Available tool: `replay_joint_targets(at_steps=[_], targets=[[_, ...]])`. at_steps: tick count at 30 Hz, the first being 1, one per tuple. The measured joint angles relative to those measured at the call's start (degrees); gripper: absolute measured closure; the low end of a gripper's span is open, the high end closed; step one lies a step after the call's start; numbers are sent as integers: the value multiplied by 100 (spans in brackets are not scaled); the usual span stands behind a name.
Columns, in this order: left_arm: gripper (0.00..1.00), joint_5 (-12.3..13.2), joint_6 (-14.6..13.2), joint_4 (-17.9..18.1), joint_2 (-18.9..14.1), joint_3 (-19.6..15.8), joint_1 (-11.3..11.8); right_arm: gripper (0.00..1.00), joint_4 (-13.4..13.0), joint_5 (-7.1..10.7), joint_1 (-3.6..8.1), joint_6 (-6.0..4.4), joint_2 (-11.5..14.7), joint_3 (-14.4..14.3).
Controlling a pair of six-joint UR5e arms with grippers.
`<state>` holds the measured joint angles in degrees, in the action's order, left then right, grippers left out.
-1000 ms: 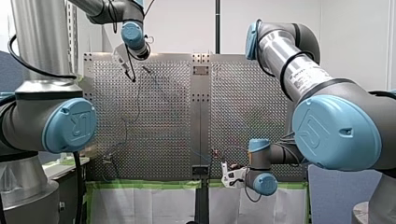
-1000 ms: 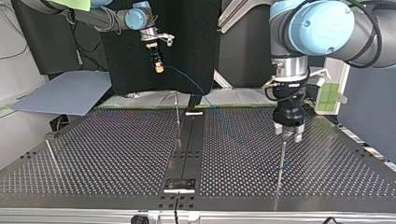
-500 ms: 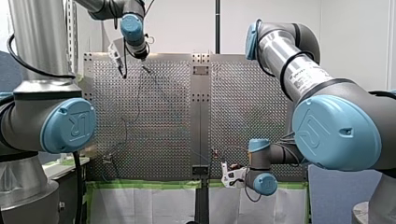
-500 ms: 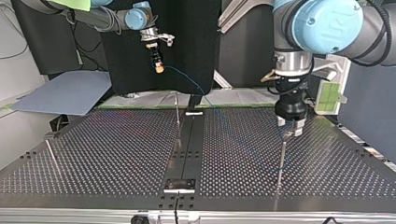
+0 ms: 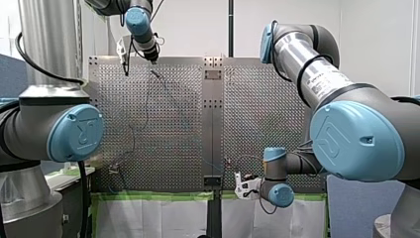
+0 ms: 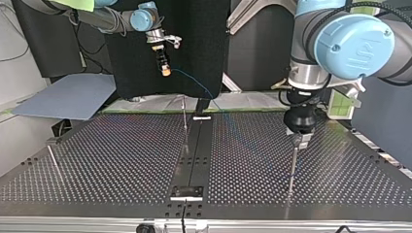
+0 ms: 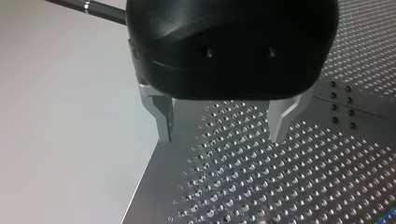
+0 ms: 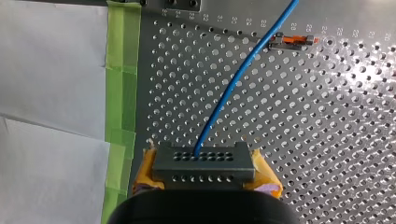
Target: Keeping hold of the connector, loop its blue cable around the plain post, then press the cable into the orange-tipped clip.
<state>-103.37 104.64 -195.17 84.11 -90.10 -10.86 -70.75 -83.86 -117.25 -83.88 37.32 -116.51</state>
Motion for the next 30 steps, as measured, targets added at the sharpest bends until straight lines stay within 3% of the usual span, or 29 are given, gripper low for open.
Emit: replay_joint_targets(at_steps=[16, 23, 30], targets=[[0, 15, -899, -781, 25, 121, 179, 100, 39, -4, -24, 19, 0, 23], [0, -57, -944, -837, 28, 119, 181, 100, 51, -4, -25, 19, 0, 27], [0, -449, -871, -979, 29, 104, 167, 100, 51, 0, -25, 20, 0, 27]])
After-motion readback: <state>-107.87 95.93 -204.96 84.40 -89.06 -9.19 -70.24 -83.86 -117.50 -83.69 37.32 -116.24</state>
